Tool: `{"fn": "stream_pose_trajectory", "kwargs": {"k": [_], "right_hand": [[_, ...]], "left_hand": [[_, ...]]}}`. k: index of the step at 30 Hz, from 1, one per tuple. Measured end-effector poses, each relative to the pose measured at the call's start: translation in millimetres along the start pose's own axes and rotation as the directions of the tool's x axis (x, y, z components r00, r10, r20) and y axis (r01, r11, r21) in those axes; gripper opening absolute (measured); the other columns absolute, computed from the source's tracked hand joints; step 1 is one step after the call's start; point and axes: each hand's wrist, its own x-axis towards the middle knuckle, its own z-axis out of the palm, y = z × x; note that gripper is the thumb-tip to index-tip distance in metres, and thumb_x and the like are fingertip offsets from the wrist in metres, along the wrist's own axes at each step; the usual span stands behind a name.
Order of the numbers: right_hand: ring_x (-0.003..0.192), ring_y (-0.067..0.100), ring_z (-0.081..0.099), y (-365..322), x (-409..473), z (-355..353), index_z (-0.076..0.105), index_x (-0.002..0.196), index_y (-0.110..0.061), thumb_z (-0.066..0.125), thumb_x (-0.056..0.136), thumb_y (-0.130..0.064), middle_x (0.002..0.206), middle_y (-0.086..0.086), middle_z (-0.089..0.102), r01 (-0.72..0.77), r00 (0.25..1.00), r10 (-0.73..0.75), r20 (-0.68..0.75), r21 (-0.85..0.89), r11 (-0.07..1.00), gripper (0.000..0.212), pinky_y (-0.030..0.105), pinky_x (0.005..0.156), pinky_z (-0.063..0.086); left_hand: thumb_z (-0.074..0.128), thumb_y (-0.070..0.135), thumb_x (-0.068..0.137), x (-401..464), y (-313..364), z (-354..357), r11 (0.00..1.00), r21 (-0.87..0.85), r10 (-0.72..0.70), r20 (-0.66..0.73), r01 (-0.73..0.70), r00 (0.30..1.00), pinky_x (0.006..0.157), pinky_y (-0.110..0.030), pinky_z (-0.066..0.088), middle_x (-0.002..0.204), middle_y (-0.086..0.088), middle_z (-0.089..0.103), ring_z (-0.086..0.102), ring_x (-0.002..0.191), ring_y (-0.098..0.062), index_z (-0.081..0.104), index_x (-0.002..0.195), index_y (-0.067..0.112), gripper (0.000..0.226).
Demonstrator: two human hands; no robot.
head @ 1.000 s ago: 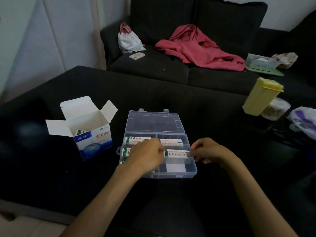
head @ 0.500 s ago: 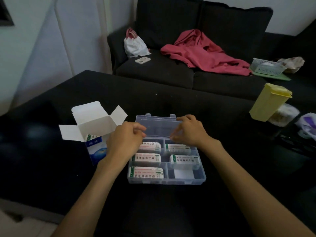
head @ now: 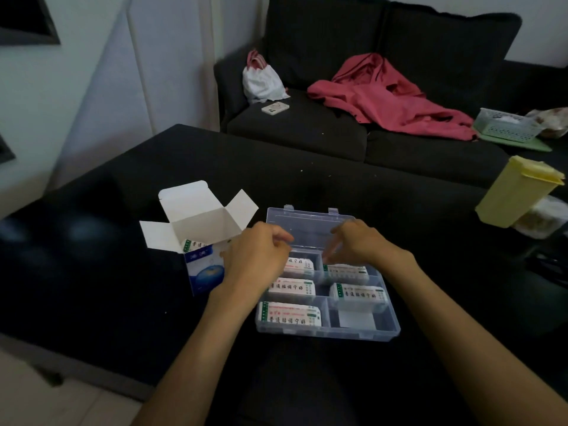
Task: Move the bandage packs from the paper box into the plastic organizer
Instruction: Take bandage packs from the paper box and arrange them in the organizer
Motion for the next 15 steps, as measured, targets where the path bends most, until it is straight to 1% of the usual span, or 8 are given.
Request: {"fn": "stream_pose_trajectory", "kwargs": {"k": [1,4,6,9,11,13,15], "right_hand": [[0.114,0.021,0.052,1,1,2,0.064,0.106,-0.02,0.068,0.082,-0.033,0.127,0.003,0.053,0.007,1.0,-0.007,0.025,-0.015,1.0,0.028,0.034,0.09,0.044],[0.104,0.019,0.054,2,1,7,0.064,0.104,-0.021,0.067,0.083,-0.032,0.117,0.002,0.057,0.024,0.997,-0.023,0.075,-0.012,1.0,0.024,0.033,0.089,0.048],[0.105,0.018,0.052,3,0,10,0.063,0.102,-0.022,0.066,0.084,-0.029,0.115,0.001,0.056,0.047,0.997,-0.046,0.063,-0.02,0.999,0.02,0.031,0.088,0.046],[0.107,0.017,0.049,6,1,13,0.062,0.098,-0.026,0.065,0.084,-0.03,0.116,0.0,0.055,0.094,0.995,-0.092,0.035,-0.059,0.994,0.014,0.027,0.083,0.041],[0.106,0.016,0.05,7,0,11,0.063,0.095,-0.028,0.065,0.084,-0.031,0.114,-0.002,0.056,0.109,0.993,-0.107,0.043,-0.057,0.992,0.011,0.027,0.083,0.043],[0.106,0.017,0.05,9,-2,9,0.064,0.089,-0.032,0.068,0.082,-0.034,0.113,-0.003,0.056,0.089,0.996,-0.087,0.035,-0.071,0.993,0.008,0.032,0.089,0.046],[0.108,0.018,0.048,11,-2,7,0.062,0.084,-0.037,0.069,0.081,-0.035,0.114,-0.004,0.055,0.079,0.996,-0.076,0.035,-0.08,0.994,0.008,0.038,0.094,0.045]], "left_hand": [[0.048,0.021,0.097,-1,1,3,1.0,0.025,0.015,0.031,-0.016,0.999,0.091,-0.034,0.048,0.118,0.011,0.064,0.06,0.104,-0.01,0.065,0.112,0.032,0.025],[0.049,0.018,0.097,-1,4,10,0.997,0.057,0.046,0.106,-0.052,0.993,0.095,-0.037,0.049,0.121,0.011,0.064,0.059,0.108,-0.009,0.066,0.112,0.032,0.027],[0.049,0.017,0.096,1,4,13,0.997,0.059,0.046,0.11,-0.053,0.993,0.097,-0.039,0.048,0.121,0.011,0.064,0.058,0.11,-0.008,0.066,0.112,0.032,0.027],[0.05,0.016,0.096,3,4,15,0.997,0.056,0.049,0.095,-0.054,0.994,0.096,-0.041,0.049,0.12,0.011,0.064,0.058,0.11,-0.009,0.066,0.111,0.031,0.027],[0.05,0.017,0.096,4,5,17,0.996,0.068,0.053,0.082,-0.058,0.995,0.097,-0.039,0.048,0.12,0.011,0.064,0.058,0.111,-0.01,0.066,0.112,0.032,0.027],[0.049,0.019,0.097,4,8,21,0.995,0.08,0.056,0.077,-0.063,0.995,0.096,-0.035,0.046,0.12,0.012,0.064,0.058,0.112,-0.009,0.066,0.112,0.032,0.026],[0.047,0.022,0.098,5,10,24,0.993,0.092,0.062,0.096,-0.071,0.993,0.088,-0.03,0.046,0.118,0.011,0.065,0.06,0.108,-0.01,0.067,0.11,0.031,0.025]]}}
